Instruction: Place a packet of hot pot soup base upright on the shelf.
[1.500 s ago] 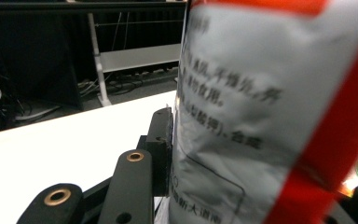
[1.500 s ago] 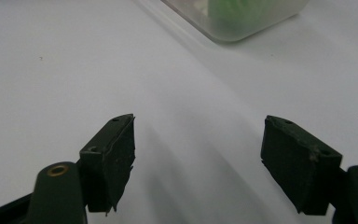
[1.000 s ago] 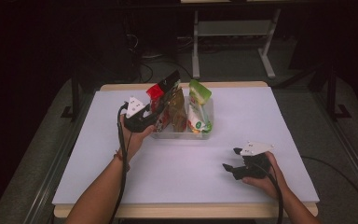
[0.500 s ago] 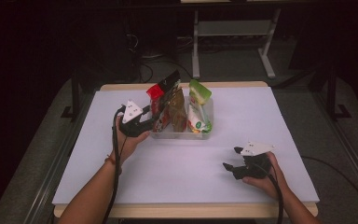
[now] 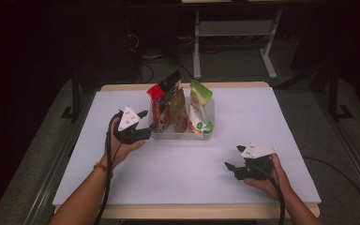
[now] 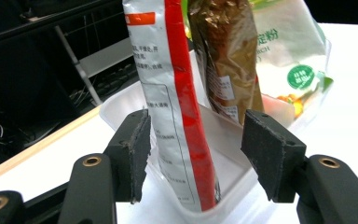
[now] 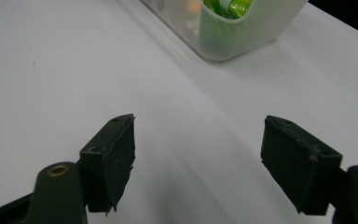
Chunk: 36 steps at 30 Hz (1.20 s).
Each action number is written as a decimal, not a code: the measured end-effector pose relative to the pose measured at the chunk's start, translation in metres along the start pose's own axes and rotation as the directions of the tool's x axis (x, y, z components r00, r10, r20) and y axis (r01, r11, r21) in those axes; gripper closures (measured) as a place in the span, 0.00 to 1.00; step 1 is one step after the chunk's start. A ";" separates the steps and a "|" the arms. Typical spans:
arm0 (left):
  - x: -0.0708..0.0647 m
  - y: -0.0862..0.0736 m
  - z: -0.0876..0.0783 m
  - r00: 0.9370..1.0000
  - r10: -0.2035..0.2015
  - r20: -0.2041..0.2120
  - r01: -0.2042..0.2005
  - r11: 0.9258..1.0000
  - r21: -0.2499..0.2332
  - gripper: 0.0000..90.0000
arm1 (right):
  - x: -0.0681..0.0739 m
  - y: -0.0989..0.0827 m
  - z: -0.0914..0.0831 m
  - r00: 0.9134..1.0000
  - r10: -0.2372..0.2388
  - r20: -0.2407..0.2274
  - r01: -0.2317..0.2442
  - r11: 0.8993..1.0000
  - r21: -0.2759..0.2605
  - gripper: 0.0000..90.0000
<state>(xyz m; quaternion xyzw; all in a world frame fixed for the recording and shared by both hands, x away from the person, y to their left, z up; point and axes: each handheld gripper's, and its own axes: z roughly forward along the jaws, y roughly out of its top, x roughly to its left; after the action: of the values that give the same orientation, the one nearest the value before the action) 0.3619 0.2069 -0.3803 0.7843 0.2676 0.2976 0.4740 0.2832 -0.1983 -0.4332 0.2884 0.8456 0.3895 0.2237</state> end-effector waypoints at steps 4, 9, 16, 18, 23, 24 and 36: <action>-0.001 -0.002 -0.005 1.000 0.010 0.013 -0.010 1.000 0.003 0.44 | 0.000 0.001 -0.001 1.000 -0.002 0.011 0.002 1.000 -0.003 0.28; 0.000 -0.009 -0.009 1.000 0.016 0.021 -0.017 1.000 0.025 0.42 | -0.002 0.002 -0.002 1.000 -0.002 0.026 0.002 1.000 -0.005 0.28; 0.001 -0.022 -0.017 0.999 0.035 0.025 -0.037 0.998 0.055 0.39 | -0.002 0.003 -0.004 0.998 -0.014 0.054 0.014 1.000 -0.002 0.28; 0.002 -0.025 -0.020 0.999 0.037 0.024 -0.039 0.997 0.063 0.37 | -0.002 0.004 -0.005 0.998 -0.024 0.066 0.025 1.000 -0.003 0.27; 0.004 -0.032 -0.029 0.998 0.052 0.029 -0.054 0.995 0.080 0.35 | -0.003 0.007 -0.006 0.996 -0.026 0.090 0.026 1.000 0.002 0.26; 0.005 -0.033 -0.031 0.998 0.051 0.036 -0.054 0.995 0.086 0.34 | -0.003 0.007 -0.006 0.995 -0.028 0.094 0.028 1.000 0.004 0.26; 0.009 -0.048 -0.047 0.996 0.066 0.053 -0.072 0.989 0.131 0.28 | -0.004 0.007 -0.008 0.993 -0.050 0.105 0.045 0.998 0.044 0.21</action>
<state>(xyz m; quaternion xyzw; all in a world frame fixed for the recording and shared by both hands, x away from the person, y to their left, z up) 0.3277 0.2607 -0.4042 0.8300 0.2480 0.2760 0.4165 0.2838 -0.2016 -0.4228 0.2932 0.8470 0.3506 0.2716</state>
